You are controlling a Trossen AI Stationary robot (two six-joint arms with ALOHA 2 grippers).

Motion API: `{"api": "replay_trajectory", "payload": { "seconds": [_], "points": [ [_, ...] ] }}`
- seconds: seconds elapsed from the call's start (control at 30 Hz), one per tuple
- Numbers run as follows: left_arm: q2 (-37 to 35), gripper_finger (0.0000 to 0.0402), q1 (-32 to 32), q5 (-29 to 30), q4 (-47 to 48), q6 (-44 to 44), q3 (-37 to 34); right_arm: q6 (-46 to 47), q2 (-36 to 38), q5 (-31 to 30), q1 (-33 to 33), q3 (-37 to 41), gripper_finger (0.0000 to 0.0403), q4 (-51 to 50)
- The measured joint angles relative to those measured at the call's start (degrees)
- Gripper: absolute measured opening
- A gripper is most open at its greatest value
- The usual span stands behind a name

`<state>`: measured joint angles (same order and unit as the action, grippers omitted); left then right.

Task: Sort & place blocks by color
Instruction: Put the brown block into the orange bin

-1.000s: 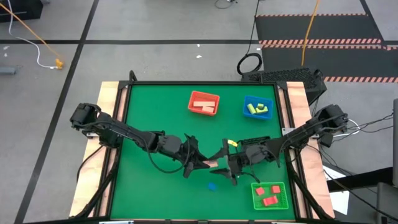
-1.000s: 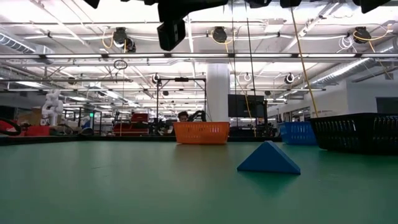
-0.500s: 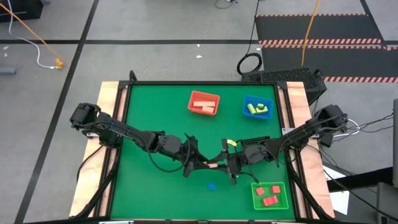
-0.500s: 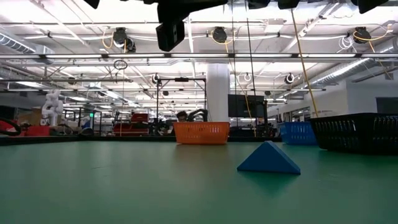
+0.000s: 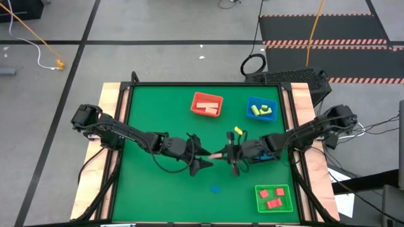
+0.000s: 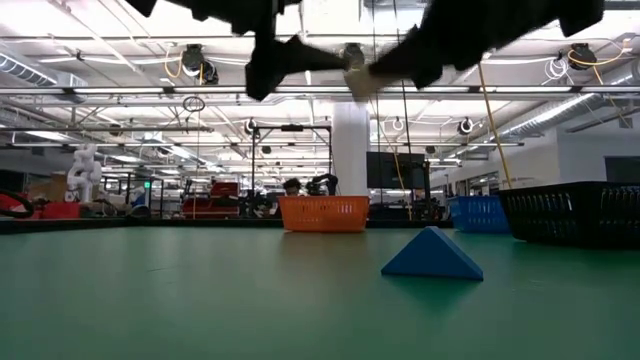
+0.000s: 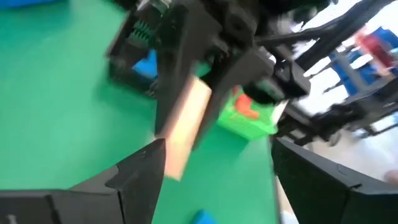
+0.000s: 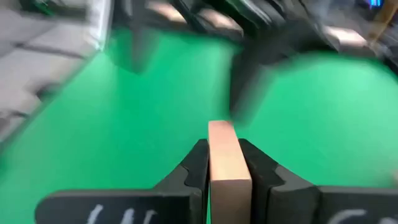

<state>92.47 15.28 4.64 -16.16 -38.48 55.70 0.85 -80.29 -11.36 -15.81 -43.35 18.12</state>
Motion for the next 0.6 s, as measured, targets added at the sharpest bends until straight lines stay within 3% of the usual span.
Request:
{"api": "replay_trajectory", "payload": {
  "seconds": [0.33,0.6],
  "points": [
    [0.0,0.0291,0.6,2.4,16.3,3.3,0.0,1.7,0.8,-0.4,14.2,0.1,0.0039,-8.4],
    [3.2,0.0291,3.3,3.0,15.0,14.9,0.0,3.8,-0.8,-0.4,25.7,0.1,0.0041,-1.6]
  ]
}}
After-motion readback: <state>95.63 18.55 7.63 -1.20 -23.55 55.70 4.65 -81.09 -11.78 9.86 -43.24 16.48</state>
